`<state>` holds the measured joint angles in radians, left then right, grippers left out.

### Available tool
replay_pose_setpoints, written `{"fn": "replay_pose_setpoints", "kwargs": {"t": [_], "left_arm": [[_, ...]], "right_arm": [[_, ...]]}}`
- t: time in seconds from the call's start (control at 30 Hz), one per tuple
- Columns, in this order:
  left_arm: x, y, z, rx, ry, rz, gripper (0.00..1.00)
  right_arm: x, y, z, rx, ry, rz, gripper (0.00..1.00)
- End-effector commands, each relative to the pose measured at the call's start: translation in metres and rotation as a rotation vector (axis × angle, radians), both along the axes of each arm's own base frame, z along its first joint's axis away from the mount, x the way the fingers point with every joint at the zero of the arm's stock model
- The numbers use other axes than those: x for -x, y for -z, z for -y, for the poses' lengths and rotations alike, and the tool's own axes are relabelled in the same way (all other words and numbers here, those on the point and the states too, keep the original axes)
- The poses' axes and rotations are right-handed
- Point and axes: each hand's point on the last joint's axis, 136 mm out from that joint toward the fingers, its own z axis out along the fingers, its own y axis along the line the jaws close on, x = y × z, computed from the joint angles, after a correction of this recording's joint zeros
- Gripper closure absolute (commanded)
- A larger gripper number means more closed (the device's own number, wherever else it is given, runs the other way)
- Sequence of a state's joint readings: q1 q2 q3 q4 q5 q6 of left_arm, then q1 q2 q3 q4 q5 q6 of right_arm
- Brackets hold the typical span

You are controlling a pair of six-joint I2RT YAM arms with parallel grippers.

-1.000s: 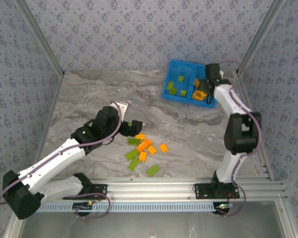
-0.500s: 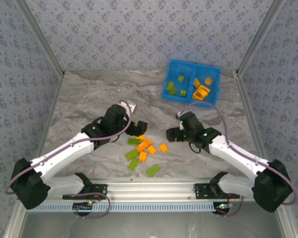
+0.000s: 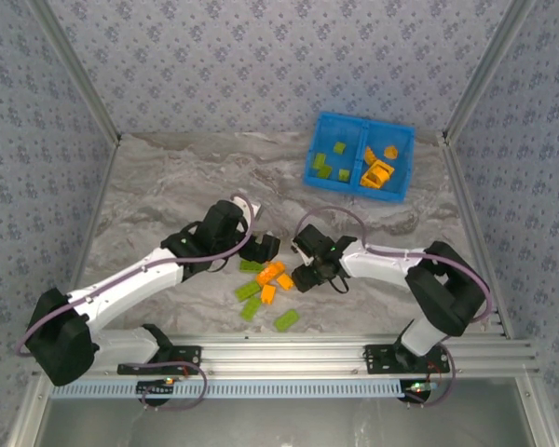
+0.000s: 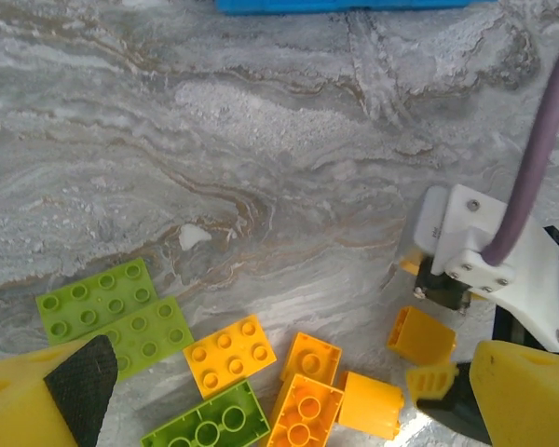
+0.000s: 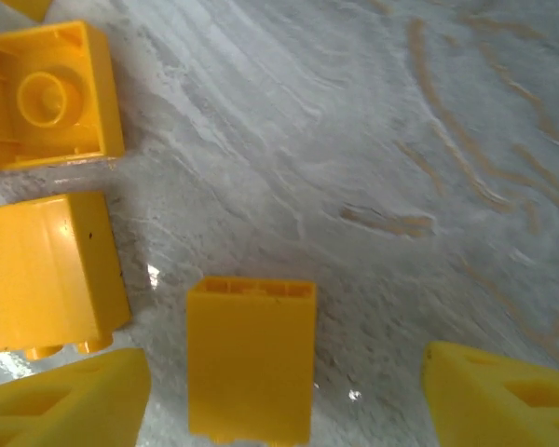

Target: Sort the legos into containers by color

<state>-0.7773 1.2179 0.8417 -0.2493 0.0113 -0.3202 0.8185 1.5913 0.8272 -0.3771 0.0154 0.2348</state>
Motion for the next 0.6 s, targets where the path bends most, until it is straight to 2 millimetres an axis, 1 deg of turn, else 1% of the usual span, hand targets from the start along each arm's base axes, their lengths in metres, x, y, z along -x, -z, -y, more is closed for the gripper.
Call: {"fn": "replay_pose_setpoints", "kwargs": {"t": [0.0,0.07,0.13,0.2,0.23,0.33,0.47,0.5,0.57], "left_arm": [[0.002,-0.004,0.005,0.037,-0.001,0.004,0.01],[0.002,-0.002,0.005,0.025,0.000,0.005,0.01],[0.001,-0.003,0.005,0.018,0.002,0.012,0.01],[-0.001,-0.005,0.005,0.014,0.005,0.021,0.01],[-0.002,-0.007,0.006,0.013,0.006,0.025,0.01],[-0.005,-0.014,0.007,0.020,-0.001,0.049,0.01],[-0.004,-0.029,0.009,0.067,0.011,0.104,0.01],[-0.004,-0.034,0.009,0.081,0.017,0.122,0.01],[-0.001,-0.042,0.011,0.111,0.032,0.152,0.01]], "right_arm": [[0.000,0.006,-0.001,0.033,-0.016,-0.007,0.51],[0.001,0.006,0.001,0.036,-0.009,-0.008,0.57],[0.001,0.001,0.001,0.025,0.002,0.003,0.61],[-0.003,-0.010,0.002,0.005,0.026,0.034,0.63],[-0.006,-0.019,0.004,-0.011,0.046,0.059,0.64],[-0.022,-0.050,0.017,-0.054,0.155,0.158,0.65],[-0.046,-0.108,0.040,-0.170,0.303,0.335,0.64],[-0.053,-0.126,0.047,-0.203,0.340,0.389,0.64],[-0.067,-0.151,0.065,-0.243,0.423,0.478,0.63]]}}
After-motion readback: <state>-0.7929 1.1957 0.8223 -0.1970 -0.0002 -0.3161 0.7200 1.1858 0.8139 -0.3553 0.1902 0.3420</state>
